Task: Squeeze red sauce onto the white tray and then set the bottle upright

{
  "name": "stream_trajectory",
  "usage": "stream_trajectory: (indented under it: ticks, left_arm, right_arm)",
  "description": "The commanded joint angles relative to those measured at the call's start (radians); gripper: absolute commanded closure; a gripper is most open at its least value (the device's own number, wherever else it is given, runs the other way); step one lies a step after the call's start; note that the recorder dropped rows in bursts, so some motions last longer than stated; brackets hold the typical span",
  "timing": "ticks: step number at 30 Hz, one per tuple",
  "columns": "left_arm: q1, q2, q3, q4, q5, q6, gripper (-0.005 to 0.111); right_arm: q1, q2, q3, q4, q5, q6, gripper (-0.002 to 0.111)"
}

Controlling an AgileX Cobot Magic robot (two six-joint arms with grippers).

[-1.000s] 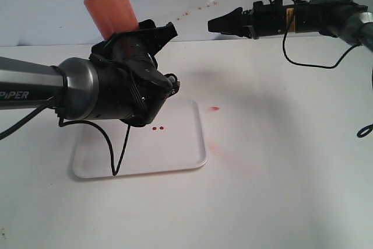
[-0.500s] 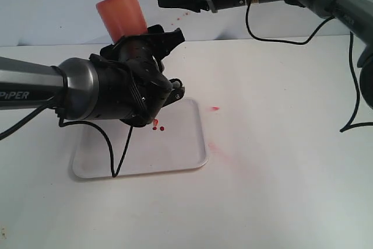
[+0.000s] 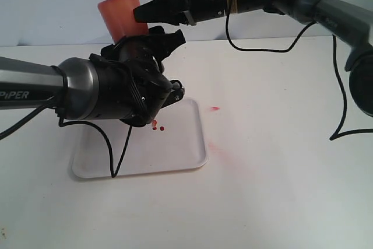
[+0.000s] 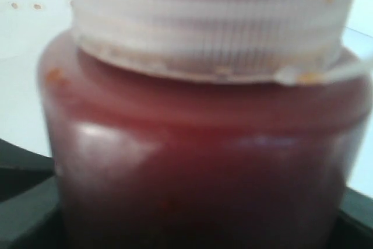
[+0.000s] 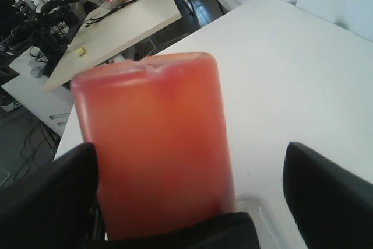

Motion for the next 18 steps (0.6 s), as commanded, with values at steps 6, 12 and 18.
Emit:
stream_trajectory:
  ticks: [6, 12, 18]
  left_arm:
    - [0.001, -0.021, -0.012, 0.042, -0.018, 0.033, 0.107]
    - [0.001, -0.021, -0.012, 0.042, -0.046, 0.109, 0.107]
    - [0.001, -0.021, -0.012, 0.042, -0.035, 0.193, 0.107]
  right_arm:
    - [0.014, -0.031, 0.006, 0.008, 0.002, -0.040, 0.030]
    - [0.033, -0.046, 0.006, 0.008, 0.002, -0.054, 0.031]
    - [0.048, -0.046, 0.006, 0.008, 0.002, -0.054, 0.034]
